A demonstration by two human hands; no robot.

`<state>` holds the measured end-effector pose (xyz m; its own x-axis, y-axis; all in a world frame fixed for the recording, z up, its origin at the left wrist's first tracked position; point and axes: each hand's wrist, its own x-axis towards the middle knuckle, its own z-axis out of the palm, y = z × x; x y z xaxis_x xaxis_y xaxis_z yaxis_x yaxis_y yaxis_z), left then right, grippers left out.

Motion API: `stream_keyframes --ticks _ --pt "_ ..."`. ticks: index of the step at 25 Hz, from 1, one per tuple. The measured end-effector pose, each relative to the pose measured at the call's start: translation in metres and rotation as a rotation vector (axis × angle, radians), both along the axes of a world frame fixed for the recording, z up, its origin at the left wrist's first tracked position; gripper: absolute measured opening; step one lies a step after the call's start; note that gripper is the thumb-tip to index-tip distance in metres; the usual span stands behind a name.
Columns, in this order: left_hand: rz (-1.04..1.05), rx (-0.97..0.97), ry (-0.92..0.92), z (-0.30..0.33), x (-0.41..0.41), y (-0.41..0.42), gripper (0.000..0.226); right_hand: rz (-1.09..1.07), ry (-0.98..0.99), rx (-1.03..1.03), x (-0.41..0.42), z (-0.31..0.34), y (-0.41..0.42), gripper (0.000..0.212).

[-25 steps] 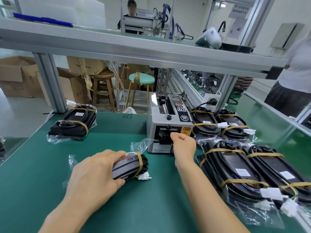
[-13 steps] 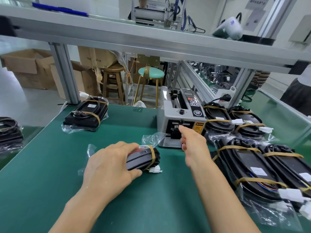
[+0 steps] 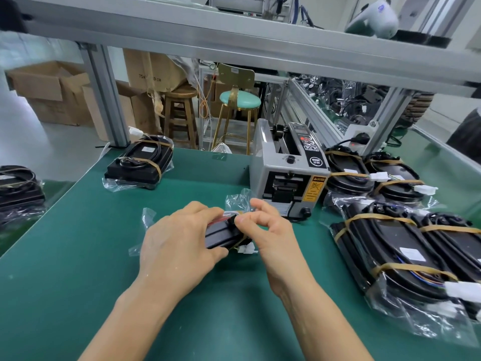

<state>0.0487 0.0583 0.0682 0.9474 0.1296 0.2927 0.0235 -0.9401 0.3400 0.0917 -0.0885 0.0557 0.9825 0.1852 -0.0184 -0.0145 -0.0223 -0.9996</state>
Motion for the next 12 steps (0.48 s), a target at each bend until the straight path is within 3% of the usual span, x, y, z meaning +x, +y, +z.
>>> stream_keyframes --ticks 12 --pt "0.010 -0.006 -0.004 0.0002 -0.0011 -0.0025 0.051 -0.101 -0.056 -0.097 -0.0043 -0.0051 0.0105 0.027"
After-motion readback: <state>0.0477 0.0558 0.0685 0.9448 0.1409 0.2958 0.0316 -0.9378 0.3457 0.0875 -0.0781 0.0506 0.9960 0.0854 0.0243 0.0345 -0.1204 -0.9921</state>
